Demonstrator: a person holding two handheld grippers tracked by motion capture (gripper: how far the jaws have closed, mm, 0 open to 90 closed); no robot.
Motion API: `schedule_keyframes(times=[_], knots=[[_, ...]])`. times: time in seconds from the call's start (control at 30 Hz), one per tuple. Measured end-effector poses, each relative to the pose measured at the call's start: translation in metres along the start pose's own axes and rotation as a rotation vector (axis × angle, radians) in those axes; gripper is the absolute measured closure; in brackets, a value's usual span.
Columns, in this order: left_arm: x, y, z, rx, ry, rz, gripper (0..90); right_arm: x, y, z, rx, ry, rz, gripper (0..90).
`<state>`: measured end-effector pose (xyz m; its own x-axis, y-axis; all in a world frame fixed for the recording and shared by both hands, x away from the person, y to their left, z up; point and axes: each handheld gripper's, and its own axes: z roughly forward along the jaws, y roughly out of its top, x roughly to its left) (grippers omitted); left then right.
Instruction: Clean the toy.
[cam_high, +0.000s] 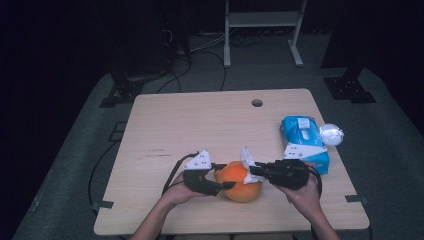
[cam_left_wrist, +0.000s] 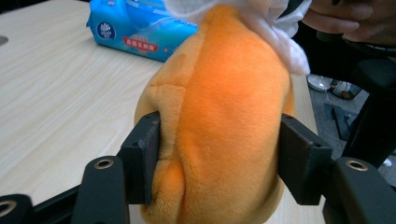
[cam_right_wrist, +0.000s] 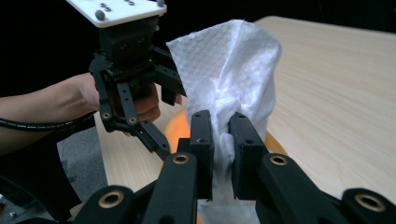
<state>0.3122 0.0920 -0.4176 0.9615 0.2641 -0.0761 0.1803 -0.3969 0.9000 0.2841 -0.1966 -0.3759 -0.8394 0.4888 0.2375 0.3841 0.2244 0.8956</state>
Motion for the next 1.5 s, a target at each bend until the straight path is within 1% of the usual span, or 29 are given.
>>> schedule_keyframes(times=[0.07, 0.17, 0.23, 0.3, 0.33, 0.4, 0.43, 0.5, 0.57, 0.6, 0.63, 0.67, 0.7, 0.73, 0.77, 0.83, 0.87, 0.9, 0.97, 1.0, 1.1, 1.17, 1.27, 1.3, 1.33, 1.37, 1.4, 1.43, 1.5], knots=[[0.0, 0.0, -0.001, 0.002, 0.007, -0.01, 39.7, -0.002, -0.003, 0.004, 0.019, -0.013, -0.005, 80.4], [0.005, -0.003, -0.002, 0.003, 0.011, -0.041, 39.6, -0.016, -0.015, 0.008, 0.037, -0.03, 0.049, 80.4], [0.006, -0.004, -0.002, -0.005, 0.009, -0.057, 39.3, -0.023, -0.021, 0.007, 0.066, -0.07, 0.062, 80.4], [0.005, -0.003, -0.001, -0.004, 0.009, -0.049, 38.6, -0.022, -0.019, 0.004, 0.043, -0.067, 0.074, 80.5], [0.003, -0.002, 0.0, -0.005, 0.009, -0.043, 38.0, -0.019, -0.015, 0.002, 0.026, -0.053, 0.064, 80.4], [0.002, -0.001, 0.002, -0.005, 0.012, -0.04, 35.4, -0.011, -0.008, 0.001, -0.009, -0.008, 0.047, 80.4], [0.001, 0.0, 0.003, -0.004, 0.01, -0.037, 33.5, -0.007, -0.006, 0.003, -0.004, -0.006, 0.027, 80.4], [0.002, -0.001, 0.003, 0.004, 0.016, -0.037, 26.8, -0.005, -0.007, 0.008, 0.032, -0.027, 0.006, 80.4], [0.004, -0.004, 0.004, -0.005, 0.016, -0.053, 19.4, -0.011, -0.013, 0.011, 0.052, -0.031, 0.029, 80.3], [0.005, -0.005, 0.004, -0.005, 0.021, -0.054, 17.6, -0.014, -0.016, 0.011, 0.059, -0.032, 0.042, 80.3], [0.006, -0.005, 0.004, -0.004, 0.025, -0.065, 15.1, -0.017, -0.018, 0.01, 0.06, -0.038, 0.051, 80.3], [0.007, -0.006, 0.005, -0.006, 0.02, -0.077, 14.7, -0.02, -0.019, 0.009, 0.063, -0.044, 0.061, 80.2], [0.007, -0.007, 0.005, -0.01, 0.013, -0.077, 18.9, -0.022, -0.02, 0.007, 0.064, -0.054, 0.067, 80.3], [0.006, -0.008, 0.006, -0.012, 0.016, -0.068, 22.7, -0.024, -0.021, 0.006, 0.066, -0.06, 0.071, 80.3], [0.005, -0.007, 0.007, -0.012, 0.022, -0.069, 24.2, -0.025, -0.021, 0.005, 0.067, -0.063, 0.079, 80.3], [0.005, -0.006, 0.009, -0.015, 0.023, -0.078, 25.7, -0.024, -0.018, 0.002, 0.067, -0.076, 0.068, 80.2], [0.004, -0.005, 0.009, -0.015, 0.02, -0.071, 25.7, -0.022, -0.015, 0.001, 0.06, -0.076, 0.06, 80.2], [0.003, -0.005, 0.009, -0.014, 0.015, -0.064, 25.7, -0.02, -0.013, -0.001, 0.045, -0.061, 0.06, 80.2], [0.001, -0.005, 0.009, -0.016, 0.006, -0.052, 25.5, -0.016, -0.008, -0.003, 0.016, -0.026, 0.045, 80.0], [0.001, -0.005, 0.009, -0.014, 0.002, -0.045, 24.9, -0.015, -0.007, -0.003, 0.017, -0.029, 0.036, 80.0], [0.001, -0.004, 0.009, 0.003, -0.013, -0.053, 19.0, -0.017, -0.011, 0.001, 0.057, -0.049, 0.032, 80.1], [0.002, -0.005, 0.009, 0.007, -0.018, -0.059, 14.7, -0.02, -0.015, 0.003, 0.084, -0.039, 0.046, 80.2], [0.007, -0.009, 0.013, 0.019, -0.016, -0.091, 9.2, -0.022, -0.016, 0.002, 0.104, -0.029, 0.05, 80.2], [0.008, -0.011, 0.014, 0.02, -0.021, -0.1, 7.8, -0.023, -0.016, 0.002, 0.112, -0.019, 0.051, 80.1], [0.009, -0.014, 0.017, 0.011, -0.036, -0.124, 7.2, -0.023, -0.017, 0.002, 0.117, -0.015, 0.051, 80.1], [0.009, -0.015, 0.019, 0.005, -0.042, -0.139, 7.5, -0.024, -0.017, 0.003, 0.117, -0.013, 0.054, 80.0], [0.008, -0.015, 0.02, -0.002, -0.045, -0.142, 10.9, -0.024, -0.018, 0.003, 0.112, -0.012, 0.061, 80.0], [0.008, -0.014, 0.019, -0.001, -0.04, -0.134, 16.3, -0.024, -0.017, 0.002, 0.108, -0.016, 0.063, 80.0], [0.006, -0.009, 0.014, -0.001, -0.016, -0.108, 28.4, -0.021, -0.016, 0.0, 0.086, -0.03, 0.045, 80.3]])
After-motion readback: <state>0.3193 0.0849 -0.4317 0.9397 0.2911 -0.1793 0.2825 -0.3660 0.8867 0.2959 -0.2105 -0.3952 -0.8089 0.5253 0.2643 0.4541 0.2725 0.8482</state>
